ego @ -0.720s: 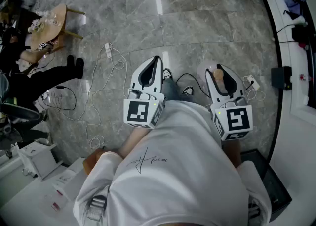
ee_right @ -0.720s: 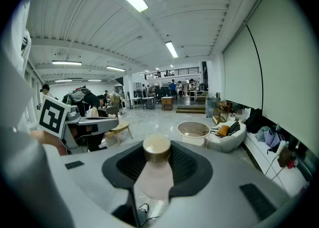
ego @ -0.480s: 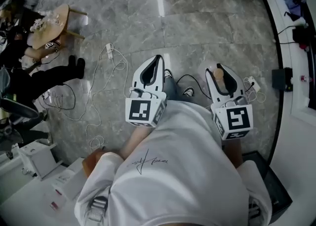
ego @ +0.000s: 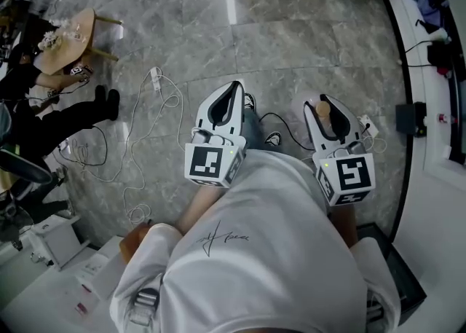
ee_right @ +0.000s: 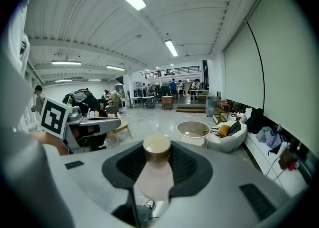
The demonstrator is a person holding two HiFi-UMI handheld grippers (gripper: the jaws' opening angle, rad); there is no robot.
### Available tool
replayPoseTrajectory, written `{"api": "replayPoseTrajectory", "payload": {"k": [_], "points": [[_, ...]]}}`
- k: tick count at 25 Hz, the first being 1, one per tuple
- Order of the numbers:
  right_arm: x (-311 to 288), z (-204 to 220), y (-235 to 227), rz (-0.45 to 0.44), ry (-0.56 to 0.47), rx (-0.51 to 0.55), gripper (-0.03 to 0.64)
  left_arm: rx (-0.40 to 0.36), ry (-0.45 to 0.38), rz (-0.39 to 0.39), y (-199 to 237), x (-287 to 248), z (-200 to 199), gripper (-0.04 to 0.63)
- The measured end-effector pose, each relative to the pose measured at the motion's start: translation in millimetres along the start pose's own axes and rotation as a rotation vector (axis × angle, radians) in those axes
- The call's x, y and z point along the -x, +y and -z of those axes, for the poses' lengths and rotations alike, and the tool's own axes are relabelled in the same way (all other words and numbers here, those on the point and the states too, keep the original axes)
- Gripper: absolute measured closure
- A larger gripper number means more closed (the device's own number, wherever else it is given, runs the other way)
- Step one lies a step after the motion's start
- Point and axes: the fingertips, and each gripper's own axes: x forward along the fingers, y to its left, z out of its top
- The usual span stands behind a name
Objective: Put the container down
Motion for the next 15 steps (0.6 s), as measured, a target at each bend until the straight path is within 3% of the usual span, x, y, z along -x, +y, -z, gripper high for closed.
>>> {"api": "replayPoseTrajectory", "payload": {"k": [15], "points": [[-96, -59, -19, 0.031, 0.002, 0.003, 0.474, -0.018, -0.007, 0.073, 78, -85, -38, 0.578]]}}
